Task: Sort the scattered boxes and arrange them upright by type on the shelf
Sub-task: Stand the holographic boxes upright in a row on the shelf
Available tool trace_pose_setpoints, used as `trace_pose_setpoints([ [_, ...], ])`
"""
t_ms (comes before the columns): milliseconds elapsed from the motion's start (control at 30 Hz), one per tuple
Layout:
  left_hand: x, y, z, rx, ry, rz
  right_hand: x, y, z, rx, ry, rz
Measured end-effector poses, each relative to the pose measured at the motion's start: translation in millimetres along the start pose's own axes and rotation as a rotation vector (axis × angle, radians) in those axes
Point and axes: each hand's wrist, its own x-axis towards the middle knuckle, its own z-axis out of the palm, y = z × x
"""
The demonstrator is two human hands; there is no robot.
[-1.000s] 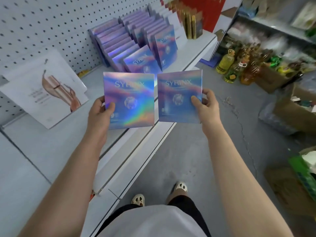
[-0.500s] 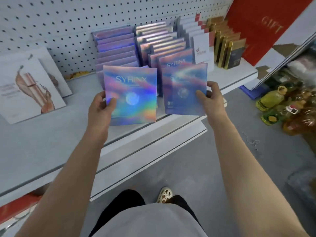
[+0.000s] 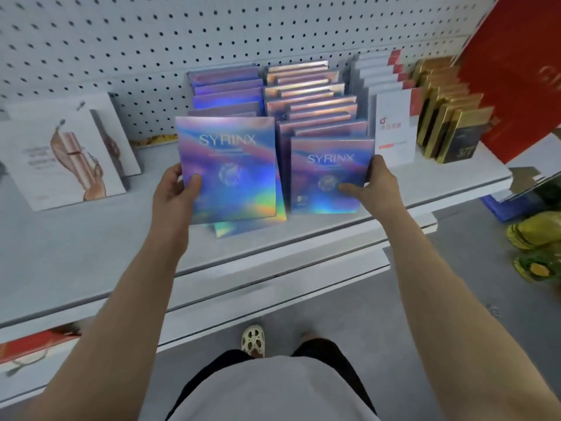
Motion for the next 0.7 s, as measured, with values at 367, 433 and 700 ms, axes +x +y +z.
trace_pose_setpoints([
  [367, -40.5, -27.2, 26.6, -0.063, 0.215, 0.038, 21.8, 5.6, 9.5, -0.050, 0.036, -0.232],
  [433, -48.7, -32.6, 31.4, -0.064, 0.260, 0.036, 21.2, -0.5, 4.9, -0.033, 0.084, -0.261],
  [700, -74.4, -52.2, 32.3, -0.004, 0.252, 0.026, 21.5, -71.5, 21.1, -0.170, 0.086, -0.883],
])
